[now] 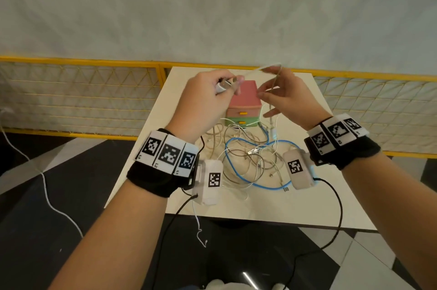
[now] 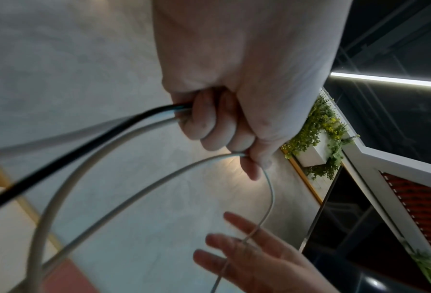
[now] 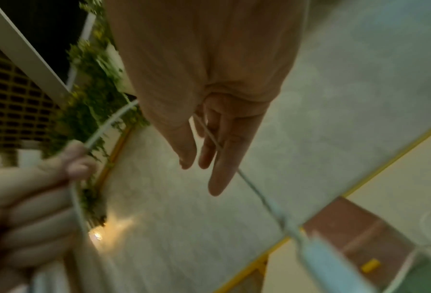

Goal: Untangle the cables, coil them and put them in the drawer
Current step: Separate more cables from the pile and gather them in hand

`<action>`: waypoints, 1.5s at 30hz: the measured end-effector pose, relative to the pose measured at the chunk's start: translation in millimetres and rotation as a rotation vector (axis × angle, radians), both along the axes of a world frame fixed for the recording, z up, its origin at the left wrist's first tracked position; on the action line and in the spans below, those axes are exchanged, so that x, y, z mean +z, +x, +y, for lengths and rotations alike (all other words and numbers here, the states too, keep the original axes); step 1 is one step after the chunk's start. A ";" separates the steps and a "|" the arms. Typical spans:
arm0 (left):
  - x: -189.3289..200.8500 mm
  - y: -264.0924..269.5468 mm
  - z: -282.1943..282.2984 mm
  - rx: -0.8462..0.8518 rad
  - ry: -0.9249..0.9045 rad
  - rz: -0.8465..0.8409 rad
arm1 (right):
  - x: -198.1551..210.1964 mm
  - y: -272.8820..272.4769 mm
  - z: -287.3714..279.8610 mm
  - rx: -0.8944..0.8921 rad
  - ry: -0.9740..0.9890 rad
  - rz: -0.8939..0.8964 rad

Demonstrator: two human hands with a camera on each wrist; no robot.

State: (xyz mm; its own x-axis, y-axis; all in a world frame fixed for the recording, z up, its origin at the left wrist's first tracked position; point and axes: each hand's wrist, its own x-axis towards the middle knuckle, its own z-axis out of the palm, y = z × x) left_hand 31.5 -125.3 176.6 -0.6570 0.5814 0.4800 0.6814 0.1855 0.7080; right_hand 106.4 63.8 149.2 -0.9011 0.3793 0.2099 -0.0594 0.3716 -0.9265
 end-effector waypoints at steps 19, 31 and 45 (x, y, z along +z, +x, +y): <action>10.8 33.2 -22.5 -0.419 -0.052 -0.475 | -4.9 117.5 -44.2 0.288 0.859 -0.465; 6.8 69.9 10.5 -0.631 0.058 -0.507 | -15.2 99.2 -80.2 0.274 0.050 -0.061; 22.1 42.8 -8.7 -0.581 0.312 -0.568 | -107.9 123.9 -62.8 0.210 0.339 -0.451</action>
